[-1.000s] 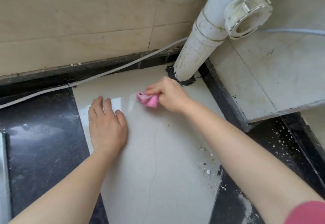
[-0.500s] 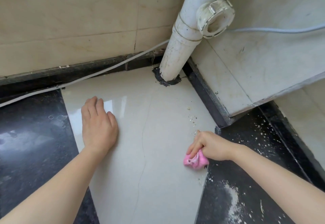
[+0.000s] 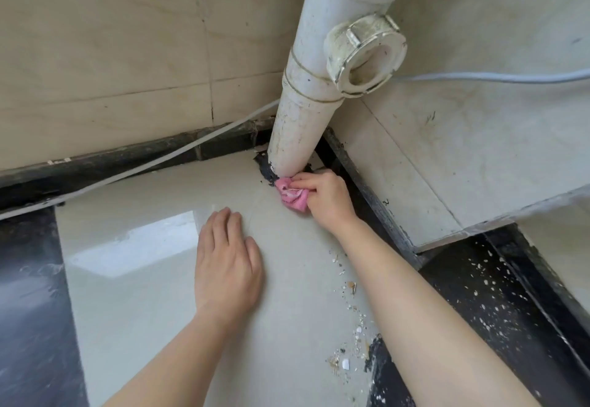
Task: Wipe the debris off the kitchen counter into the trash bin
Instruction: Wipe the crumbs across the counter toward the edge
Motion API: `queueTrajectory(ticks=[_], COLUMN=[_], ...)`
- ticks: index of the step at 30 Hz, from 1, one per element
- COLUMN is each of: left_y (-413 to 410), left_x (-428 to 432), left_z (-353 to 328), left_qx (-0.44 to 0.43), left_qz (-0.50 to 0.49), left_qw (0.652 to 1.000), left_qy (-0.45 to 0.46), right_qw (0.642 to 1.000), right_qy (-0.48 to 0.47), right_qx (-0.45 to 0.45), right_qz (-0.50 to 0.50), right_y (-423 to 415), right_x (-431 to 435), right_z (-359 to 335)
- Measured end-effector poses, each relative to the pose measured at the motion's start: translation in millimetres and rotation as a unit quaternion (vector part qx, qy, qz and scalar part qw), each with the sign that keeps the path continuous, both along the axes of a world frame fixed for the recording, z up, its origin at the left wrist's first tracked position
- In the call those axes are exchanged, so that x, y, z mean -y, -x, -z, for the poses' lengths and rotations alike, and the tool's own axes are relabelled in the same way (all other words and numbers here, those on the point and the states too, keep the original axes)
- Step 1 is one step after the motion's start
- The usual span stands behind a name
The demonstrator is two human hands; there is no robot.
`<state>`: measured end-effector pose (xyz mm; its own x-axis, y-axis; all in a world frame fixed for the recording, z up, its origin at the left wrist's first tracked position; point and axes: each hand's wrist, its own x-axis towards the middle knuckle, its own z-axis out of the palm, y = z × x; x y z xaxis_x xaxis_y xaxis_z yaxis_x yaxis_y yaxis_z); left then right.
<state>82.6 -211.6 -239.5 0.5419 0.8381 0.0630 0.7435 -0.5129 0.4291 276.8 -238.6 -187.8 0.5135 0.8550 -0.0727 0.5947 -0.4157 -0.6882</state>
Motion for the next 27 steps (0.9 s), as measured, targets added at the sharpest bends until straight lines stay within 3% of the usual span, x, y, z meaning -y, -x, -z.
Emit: queueTrajectory(ticks=[3, 5, 8, 9, 12, 15, 22, 27], left_y=[0, 0, 0, 0, -1, -1, -2, -1], left_x=[1, 1, 2, 2, 1, 2, 2, 2], left_z=[1, -1, -2, -2, -2, -4, -5, -5], left_qx=[-0.01, -0.01, -0.007, -0.008, -0.011, 0.0, 0.01, 0.018], left_qz=[0.004, -0.001, -0.007, -0.006, -0.004, -0.011, -0.014, -0.013], left_qw=[1.0, 1.0, 1.0, 1.0, 1.0, 1.0, 1.0, 1.0], left_qy=[-0.004, 0.002, 0.006, 0.004, -0.001, 0.001, -0.001, 0.001], right_qw=[0.996, 0.985, 0.931, 0.926, 0.978, 0.992, 0.98, 0.94], right_qy=[0.041, 0.138, 0.325, 0.336, 0.189, 0.091, 0.154, 0.298], right_qx=[0.049, 0.02, 0.009, 0.013, 0.001, 0.056, 0.076, 0.067], right_qz=[-0.059, -0.105, -0.169, -0.171, -0.092, -0.065, -0.1, -0.154], right_y=[-6, -14, -24, -28, -31, -34, -23, -19], right_x=[25, 49, 66, 62, 32, 12, 98, 167], right_z=[4, -9, -32, -36, -38, -20, -15, -36])
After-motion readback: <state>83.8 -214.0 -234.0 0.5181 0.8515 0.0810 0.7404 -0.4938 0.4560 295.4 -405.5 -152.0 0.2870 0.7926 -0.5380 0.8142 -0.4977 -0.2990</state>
